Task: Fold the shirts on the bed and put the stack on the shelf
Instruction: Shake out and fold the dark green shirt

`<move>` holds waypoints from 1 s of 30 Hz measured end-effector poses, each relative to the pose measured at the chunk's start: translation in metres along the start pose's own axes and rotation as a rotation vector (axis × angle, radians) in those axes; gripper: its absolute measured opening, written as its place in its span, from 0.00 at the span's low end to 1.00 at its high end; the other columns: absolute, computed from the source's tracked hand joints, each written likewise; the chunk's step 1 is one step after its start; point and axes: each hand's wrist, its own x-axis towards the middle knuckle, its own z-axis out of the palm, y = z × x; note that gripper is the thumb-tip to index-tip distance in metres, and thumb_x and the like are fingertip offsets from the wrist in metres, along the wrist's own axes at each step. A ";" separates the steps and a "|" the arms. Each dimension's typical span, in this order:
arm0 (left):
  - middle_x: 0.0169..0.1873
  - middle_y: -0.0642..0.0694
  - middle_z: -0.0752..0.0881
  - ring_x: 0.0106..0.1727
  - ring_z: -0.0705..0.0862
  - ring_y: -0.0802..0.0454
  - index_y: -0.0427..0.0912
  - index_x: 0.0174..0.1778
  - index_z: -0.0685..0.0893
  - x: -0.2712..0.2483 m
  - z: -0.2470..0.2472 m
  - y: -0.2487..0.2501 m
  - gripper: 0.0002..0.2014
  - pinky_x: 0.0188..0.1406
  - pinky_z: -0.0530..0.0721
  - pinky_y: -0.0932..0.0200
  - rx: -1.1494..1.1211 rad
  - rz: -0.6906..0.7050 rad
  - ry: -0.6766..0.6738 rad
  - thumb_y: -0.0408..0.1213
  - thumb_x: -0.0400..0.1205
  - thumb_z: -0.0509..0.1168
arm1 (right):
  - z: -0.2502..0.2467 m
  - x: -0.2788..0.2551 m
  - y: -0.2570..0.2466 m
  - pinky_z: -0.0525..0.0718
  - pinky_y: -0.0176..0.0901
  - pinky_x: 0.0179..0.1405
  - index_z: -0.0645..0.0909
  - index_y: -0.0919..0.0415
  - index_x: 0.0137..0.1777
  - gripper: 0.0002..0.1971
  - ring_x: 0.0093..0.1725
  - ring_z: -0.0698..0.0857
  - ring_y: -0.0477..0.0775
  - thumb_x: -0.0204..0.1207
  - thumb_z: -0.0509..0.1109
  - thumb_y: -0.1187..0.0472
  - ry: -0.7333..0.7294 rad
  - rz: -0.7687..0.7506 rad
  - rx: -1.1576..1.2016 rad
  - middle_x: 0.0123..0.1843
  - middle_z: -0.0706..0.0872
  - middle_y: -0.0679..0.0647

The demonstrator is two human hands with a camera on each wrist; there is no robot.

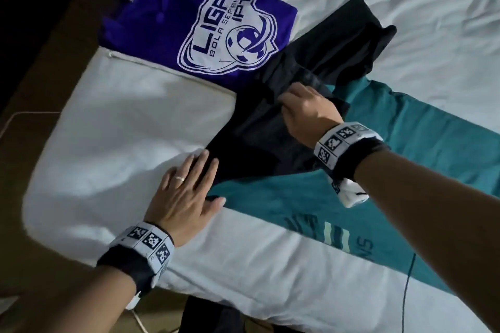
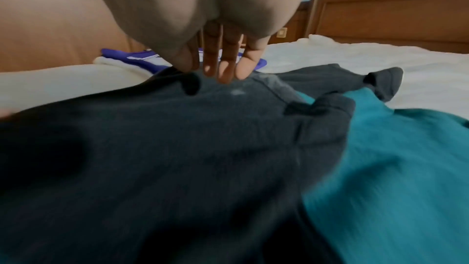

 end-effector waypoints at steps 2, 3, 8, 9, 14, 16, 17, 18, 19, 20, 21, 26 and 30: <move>0.88 0.45 0.55 0.87 0.58 0.42 0.45 0.88 0.58 -0.007 0.010 -0.007 0.40 0.77 0.69 0.34 0.012 -0.020 -0.036 0.66 0.85 0.42 | 0.001 0.031 0.007 0.87 0.60 0.43 0.84 0.61 0.58 0.13 0.52 0.84 0.68 0.78 0.62 0.63 0.004 -0.011 -0.042 0.57 0.84 0.59; 0.89 0.45 0.54 0.88 0.57 0.43 0.45 0.89 0.57 -0.008 0.011 -0.009 0.40 0.78 0.67 0.34 0.011 -0.025 -0.036 0.67 0.85 0.40 | 0.001 0.043 0.010 0.88 0.59 0.43 0.84 0.60 0.59 0.13 0.54 0.84 0.67 0.77 0.64 0.65 -0.018 -0.037 -0.069 0.59 0.84 0.58; 0.89 0.44 0.55 0.88 0.58 0.42 0.45 0.89 0.57 -0.006 0.014 -0.008 0.40 0.79 0.67 0.33 -0.030 -0.028 -0.033 0.68 0.85 0.38 | -0.004 0.079 0.022 0.81 0.60 0.57 0.81 0.56 0.66 0.18 0.65 0.77 0.65 0.76 0.66 0.66 -0.163 -0.042 -0.213 0.68 0.80 0.54; 0.89 0.44 0.54 0.88 0.58 0.42 0.45 0.89 0.57 -0.007 0.015 -0.009 0.40 0.79 0.66 0.34 -0.033 -0.024 -0.026 0.68 0.85 0.39 | -0.005 0.083 0.025 0.79 0.59 0.58 0.81 0.56 0.65 0.17 0.65 0.77 0.65 0.76 0.67 0.66 -0.148 -0.019 -0.221 0.67 0.81 0.54; 0.88 0.42 0.58 0.85 0.64 0.40 0.44 0.88 0.61 -0.006 0.011 -0.009 0.40 0.77 0.69 0.33 -0.016 -0.013 -0.002 0.67 0.86 0.39 | -0.012 0.094 0.031 0.74 0.57 0.60 0.83 0.57 0.58 0.13 0.64 0.77 0.64 0.74 0.66 0.66 -0.157 0.030 -0.212 0.59 0.85 0.55; 0.86 0.40 0.63 0.81 0.70 0.37 0.44 0.85 0.68 -0.004 0.005 -0.005 0.38 0.74 0.72 0.32 -0.024 -0.025 0.014 0.66 0.86 0.42 | -0.018 0.084 0.030 0.78 0.59 0.57 0.84 0.60 0.53 0.12 0.59 0.78 0.66 0.73 0.64 0.65 -0.079 0.050 -0.124 0.55 0.85 0.57; 0.84 0.39 0.68 0.78 0.74 0.35 0.43 0.81 0.74 -0.001 0.001 -0.003 0.37 0.71 0.74 0.32 -0.038 -0.037 0.039 0.65 0.86 0.44 | -0.023 0.076 0.028 0.80 0.60 0.54 0.84 0.62 0.49 0.11 0.56 0.78 0.67 0.71 0.63 0.63 -0.028 0.051 -0.078 0.51 0.84 0.58; 0.80 0.38 0.73 0.74 0.77 0.34 0.42 0.77 0.79 0.002 -0.003 0.000 0.35 0.67 0.75 0.34 -0.056 -0.051 0.075 0.63 0.86 0.47 | -0.028 0.064 0.027 0.81 0.61 0.50 0.83 0.63 0.45 0.11 0.52 0.78 0.67 0.68 0.62 0.62 0.023 0.050 -0.038 0.48 0.83 0.59; 0.76 0.37 0.77 0.70 0.80 0.34 0.41 0.72 0.82 0.007 -0.008 0.003 0.33 0.64 0.77 0.35 -0.075 -0.068 0.118 0.62 0.85 0.50 | -0.035 0.049 0.026 0.81 0.61 0.48 0.82 0.64 0.43 0.10 0.50 0.78 0.66 0.67 0.62 0.61 0.067 0.053 -0.006 0.46 0.82 0.59; 0.71 0.37 0.80 0.67 0.81 0.33 0.40 0.69 0.83 0.011 -0.012 0.006 0.30 0.61 0.78 0.37 -0.092 -0.086 0.166 0.60 0.84 0.54 | -0.041 0.031 0.024 0.80 0.59 0.47 0.81 0.64 0.41 0.09 0.48 0.78 0.66 0.65 0.63 0.61 0.105 0.057 0.023 0.45 0.82 0.59; 0.68 0.37 0.82 0.65 0.82 0.33 0.39 0.67 0.83 0.015 -0.016 0.010 0.28 0.58 0.79 0.38 -0.105 -0.099 0.218 0.57 0.82 0.57 | -0.048 0.010 0.022 0.80 0.58 0.47 0.80 0.64 0.39 0.08 0.47 0.78 0.65 0.64 0.65 0.61 0.132 0.061 0.050 0.44 0.82 0.59; 0.69 0.37 0.79 0.67 0.79 0.34 0.40 0.74 0.77 0.031 -0.026 0.026 0.31 0.58 0.79 0.40 -0.090 -0.044 0.359 0.45 0.74 0.70 | -0.059 -0.120 0.003 0.79 0.57 0.44 0.79 0.63 0.37 0.04 0.45 0.81 0.64 0.63 0.67 0.64 0.103 0.111 0.131 0.42 0.86 0.56; 0.61 0.39 0.82 0.58 0.81 0.34 0.41 0.67 0.84 0.038 -0.018 0.026 0.30 0.51 0.79 0.39 -0.012 0.099 0.339 0.32 0.65 0.75 | -0.029 -0.204 -0.001 0.79 0.55 0.39 0.82 0.63 0.39 0.06 0.41 0.82 0.64 0.68 0.64 0.62 0.030 0.133 0.115 0.42 0.86 0.54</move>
